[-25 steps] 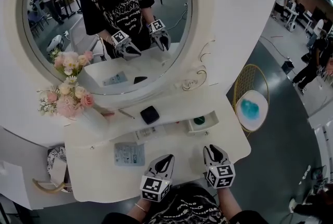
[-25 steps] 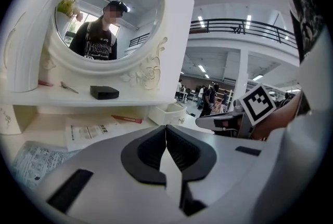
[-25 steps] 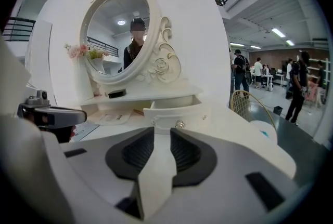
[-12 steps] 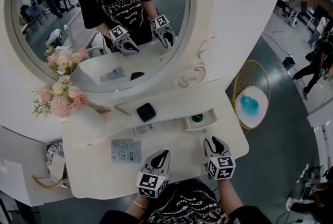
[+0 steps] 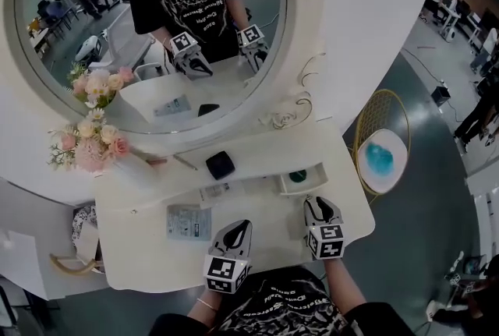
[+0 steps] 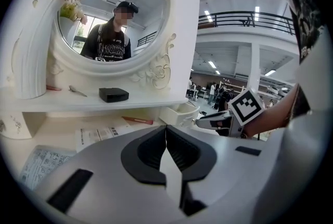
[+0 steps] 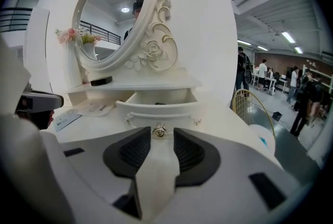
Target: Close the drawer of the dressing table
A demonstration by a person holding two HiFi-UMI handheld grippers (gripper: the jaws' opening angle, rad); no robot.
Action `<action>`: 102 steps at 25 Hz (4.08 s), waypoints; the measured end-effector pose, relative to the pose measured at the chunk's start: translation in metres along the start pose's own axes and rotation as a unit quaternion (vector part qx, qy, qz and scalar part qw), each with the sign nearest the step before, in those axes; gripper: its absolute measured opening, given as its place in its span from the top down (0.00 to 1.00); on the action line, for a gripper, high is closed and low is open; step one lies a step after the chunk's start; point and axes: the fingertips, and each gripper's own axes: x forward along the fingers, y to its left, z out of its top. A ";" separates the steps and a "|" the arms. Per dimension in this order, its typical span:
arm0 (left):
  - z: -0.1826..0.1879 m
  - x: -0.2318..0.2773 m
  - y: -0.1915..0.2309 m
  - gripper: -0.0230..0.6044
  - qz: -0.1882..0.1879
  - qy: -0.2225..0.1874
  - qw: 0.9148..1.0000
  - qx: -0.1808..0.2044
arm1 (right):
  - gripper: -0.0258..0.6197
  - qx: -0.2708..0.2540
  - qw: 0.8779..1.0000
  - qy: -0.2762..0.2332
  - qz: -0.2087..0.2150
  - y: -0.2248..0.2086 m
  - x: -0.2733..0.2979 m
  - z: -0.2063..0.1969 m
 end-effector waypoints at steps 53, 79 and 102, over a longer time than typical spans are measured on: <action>-0.020 0.003 0.013 0.94 0.056 0.027 0.998 -0.013 | 0.80 -0.051 0.998 0.019 0.023 0.003 0.026 0.002; -0.040 0.000 0.017 0.94 0.065 0.055 0.996 -0.015 | 0.80 -0.058 0.998 0.021 0.031 0.002 0.033 0.007; -0.047 -0.002 0.020 0.94 0.063 0.064 0.996 -0.014 | 0.80 -0.062 0.997 0.014 0.031 0.001 0.036 0.010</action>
